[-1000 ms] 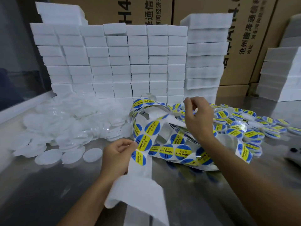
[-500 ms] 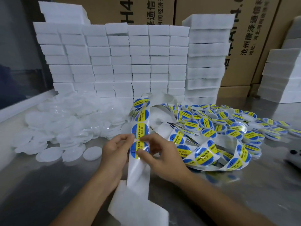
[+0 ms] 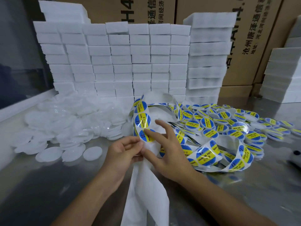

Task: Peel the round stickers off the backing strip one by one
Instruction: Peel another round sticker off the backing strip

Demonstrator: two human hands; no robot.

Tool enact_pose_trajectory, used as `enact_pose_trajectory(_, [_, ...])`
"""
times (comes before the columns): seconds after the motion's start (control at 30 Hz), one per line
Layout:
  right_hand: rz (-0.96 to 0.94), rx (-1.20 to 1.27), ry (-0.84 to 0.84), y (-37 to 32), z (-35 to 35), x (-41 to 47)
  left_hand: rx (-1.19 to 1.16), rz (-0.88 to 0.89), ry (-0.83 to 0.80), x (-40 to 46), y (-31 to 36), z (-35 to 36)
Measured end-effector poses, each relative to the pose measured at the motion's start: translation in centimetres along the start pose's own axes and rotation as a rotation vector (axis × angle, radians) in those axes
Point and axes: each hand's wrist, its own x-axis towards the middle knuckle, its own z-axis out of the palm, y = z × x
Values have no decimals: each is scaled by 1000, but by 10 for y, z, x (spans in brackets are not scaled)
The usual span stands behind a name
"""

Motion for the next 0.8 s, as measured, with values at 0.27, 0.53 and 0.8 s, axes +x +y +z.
enact_pose_trajectory(0.27, [-277, -313, 149, 1, -4, 8, 155, 102, 74, -1, -2, 1])
enact_pose_trajectory(0.53, [-318, -420, 145, 0, -2, 9, 468, 258, 29, -4, -5, 5])
enact_pose_trajectory(0.8, [-273, -371, 127, -3, -1, 7, 483, 327, 26, -6, -2, 3])
